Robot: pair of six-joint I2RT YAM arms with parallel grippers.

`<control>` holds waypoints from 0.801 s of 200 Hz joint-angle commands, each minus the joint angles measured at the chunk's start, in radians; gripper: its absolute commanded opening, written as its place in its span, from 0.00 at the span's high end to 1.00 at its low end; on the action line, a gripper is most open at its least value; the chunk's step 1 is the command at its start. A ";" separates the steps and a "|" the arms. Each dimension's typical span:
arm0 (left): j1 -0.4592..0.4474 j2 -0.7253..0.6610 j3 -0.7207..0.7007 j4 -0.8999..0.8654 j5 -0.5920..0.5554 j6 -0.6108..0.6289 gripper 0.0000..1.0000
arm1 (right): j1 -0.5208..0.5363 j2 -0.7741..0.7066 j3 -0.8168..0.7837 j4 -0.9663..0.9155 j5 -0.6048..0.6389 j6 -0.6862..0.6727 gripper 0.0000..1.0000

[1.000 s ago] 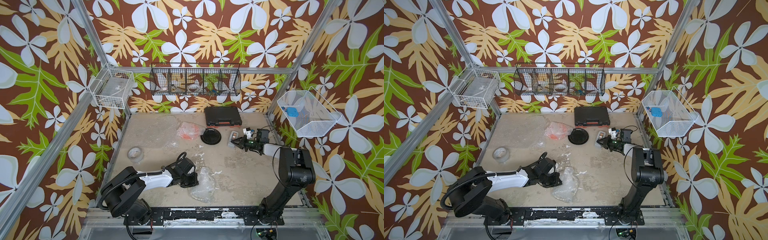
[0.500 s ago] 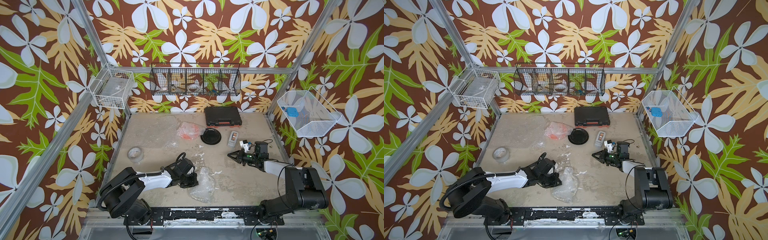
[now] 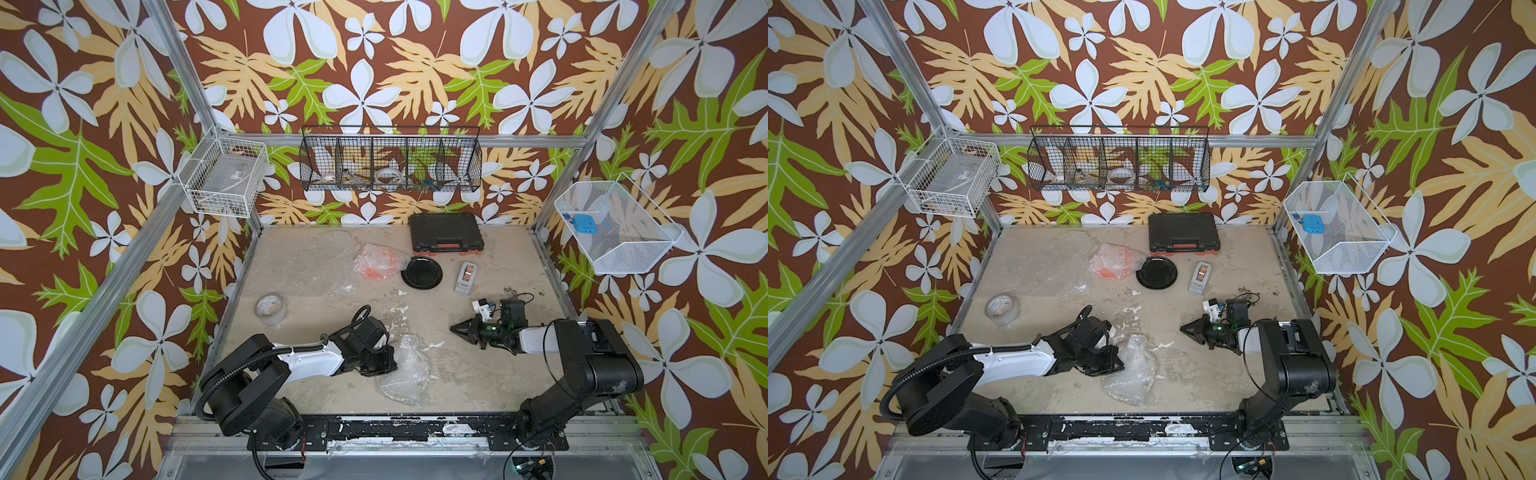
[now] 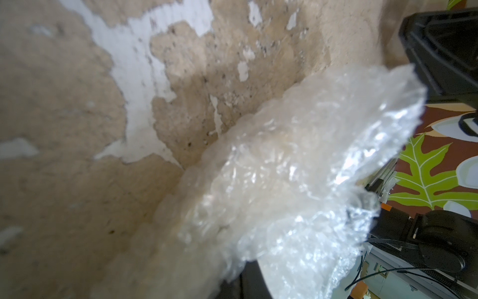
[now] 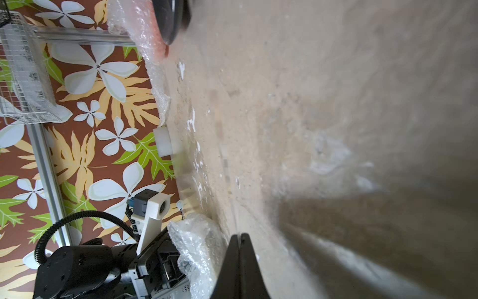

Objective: Wrap dinner plates in bubble wrap
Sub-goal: Pull the tape from the tape cutter, then tear off the tape using the Tape Cutter.

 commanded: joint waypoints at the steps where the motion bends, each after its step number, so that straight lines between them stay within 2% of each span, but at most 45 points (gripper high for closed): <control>1: 0.001 0.015 -0.006 -0.104 -0.034 -0.002 0.94 | 0.016 0.019 -0.038 -0.025 -0.026 -0.002 0.91; 40: 0.000 0.018 -0.004 -0.105 -0.035 -0.001 0.94 | 0.065 -0.146 -0.126 -0.028 0.008 0.088 0.82; 74: 0.000 0.019 -0.003 -0.104 -0.033 0.003 0.94 | 0.019 -0.290 -0.025 -0.155 0.120 -0.011 0.71; 98: 0.000 0.026 0.003 -0.104 -0.029 0.007 0.94 | -0.051 -0.206 0.092 -0.143 0.140 -0.084 0.67; 122: 0.000 0.026 0.010 -0.109 -0.027 0.012 0.94 | -0.113 -0.083 0.160 -0.008 0.096 -0.061 0.64; 160: 0.000 0.024 0.014 -0.109 -0.022 0.010 0.94 | -0.125 0.086 0.259 0.092 0.079 -0.064 0.57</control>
